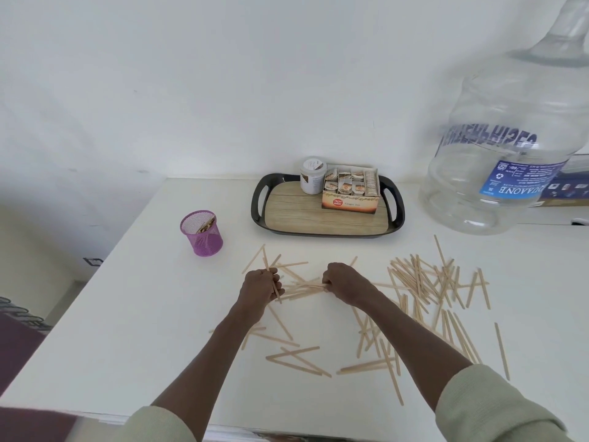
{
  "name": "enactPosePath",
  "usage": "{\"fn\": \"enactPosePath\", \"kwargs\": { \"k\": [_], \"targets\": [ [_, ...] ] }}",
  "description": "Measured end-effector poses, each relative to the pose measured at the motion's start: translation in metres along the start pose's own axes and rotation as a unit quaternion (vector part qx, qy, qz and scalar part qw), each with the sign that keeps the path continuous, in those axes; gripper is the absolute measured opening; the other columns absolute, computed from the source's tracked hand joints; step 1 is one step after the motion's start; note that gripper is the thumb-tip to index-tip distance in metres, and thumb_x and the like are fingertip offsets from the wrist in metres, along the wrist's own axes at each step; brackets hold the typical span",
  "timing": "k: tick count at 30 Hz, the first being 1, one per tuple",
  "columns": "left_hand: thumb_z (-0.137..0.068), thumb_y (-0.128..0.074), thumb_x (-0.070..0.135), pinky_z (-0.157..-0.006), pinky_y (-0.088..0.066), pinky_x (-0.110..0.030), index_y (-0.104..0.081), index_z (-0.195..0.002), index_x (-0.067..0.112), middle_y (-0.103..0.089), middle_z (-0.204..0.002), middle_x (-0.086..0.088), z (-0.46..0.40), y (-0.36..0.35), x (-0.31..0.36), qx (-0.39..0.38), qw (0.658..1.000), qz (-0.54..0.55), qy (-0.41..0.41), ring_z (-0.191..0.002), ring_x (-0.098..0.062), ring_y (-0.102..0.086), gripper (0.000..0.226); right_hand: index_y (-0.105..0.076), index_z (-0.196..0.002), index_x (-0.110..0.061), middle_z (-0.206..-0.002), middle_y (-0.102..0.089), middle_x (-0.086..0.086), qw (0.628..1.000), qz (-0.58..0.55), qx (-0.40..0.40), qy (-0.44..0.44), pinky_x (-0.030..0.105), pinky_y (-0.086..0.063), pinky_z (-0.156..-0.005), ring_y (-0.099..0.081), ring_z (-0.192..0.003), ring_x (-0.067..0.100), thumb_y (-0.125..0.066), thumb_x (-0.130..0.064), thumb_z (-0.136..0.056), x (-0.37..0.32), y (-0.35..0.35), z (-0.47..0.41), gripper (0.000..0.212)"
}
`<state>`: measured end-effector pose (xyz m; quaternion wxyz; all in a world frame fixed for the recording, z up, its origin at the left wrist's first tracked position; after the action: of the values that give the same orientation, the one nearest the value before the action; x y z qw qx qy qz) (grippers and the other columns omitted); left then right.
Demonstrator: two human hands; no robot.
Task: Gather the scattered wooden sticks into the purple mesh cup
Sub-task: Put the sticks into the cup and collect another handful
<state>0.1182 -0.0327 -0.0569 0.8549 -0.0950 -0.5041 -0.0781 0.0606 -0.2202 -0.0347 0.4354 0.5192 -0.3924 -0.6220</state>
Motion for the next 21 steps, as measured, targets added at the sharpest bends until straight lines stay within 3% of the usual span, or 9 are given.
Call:
{"fn": "enactPosePath", "kwargs": {
  "k": [6, 10, 18, 21],
  "targets": [
    [-0.095, -0.033, -0.004, -0.068, -0.055, -0.035, -0.057, -0.095, 0.001, -0.054, -0.072, -0.007, 0.005, -0.005, -0.006, 0.017, 0.997, 0.063, 0.031, -0.06, -0.018, -0.053, 0.025, -0.065, -0.1, -0.004, -0.11, -0.061, 0.013, 1.0, -0.002, -0.015, -0.015, 0.036, -0.047, -0.088, -0.055, -0.107, 0.026, -0.053, -0.008, -0.094, 0.0, 0.003, -0.001, 0.014],
    [-0.095, -0.031, -0.005, -0.067, -0.054, -0.034, -0.058, -0.091, 0.002, -0.052, -0.071, -0.006, 0.005, -0.007, -0.011, 0.036, 0.995, 0.073, 0.052, -0.059, -0.018, -0.051, 0.028, -0.066, -0.089, 0.001, -0.095, -0.068, 0.015, 0.999, -0.013, -0.005, -0.035, 0.043, -0.055, -0.079, -0.064, -0.091, 0.03, -0.054, -0.002, -0.09, 0.003, 0.014, -0.001, 0.013],
    [-0.093, -0.029, -0.002, -0.053, -0.039, -0.026, -0.062, -0.102, 0.0, -0.044, -0.067, -0.003, 0.002, -0.026, -0.012, 0.07, 0.994, 0.064, 0.056, -0.054, -0.014, -0.036, 0.034, -0.07, -0.079, -0.004, -0.083, -0.071, 0.01, 0.985, -0.113, 0.099, -0.084, 0.033, -0.05, -0.067, -0.063, -0.075, 0.024, -0.064, -0.007, -0.087, 0.008, 0.061, -0.001, 0.011],
    [-0.102, -0.041, 0.023, -0.052, -0.035, -0.024, -0.059, -0.103, 0.003, -0.039, -0.067, 0.001, 0.002, -0.047, -0.006, 0.036, 0.997, 0.058, 0.044, -0.053, -0.011, -0.033, 0.027, -0.073, -0.081, -0.006, -0.08, -0.072, 0.007, 0.977, -0.142, 0.124, -0.094, 0.027, -0.043, -0.061, -0.061, -0.068, 0.02, -0.066, -0.009, -0.086, 0.004, 0.076, -0.002, 0.009]
  ]
}}
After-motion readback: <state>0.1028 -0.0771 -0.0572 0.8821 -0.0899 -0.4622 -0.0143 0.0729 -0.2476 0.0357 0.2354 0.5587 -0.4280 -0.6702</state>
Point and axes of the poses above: each hand's wrist, its own z-axis away from the middle knuckle, its own y-axis out of the back of the hand, x = y × z, the point moved 10 cm from there along -z, towards the middle knuckle
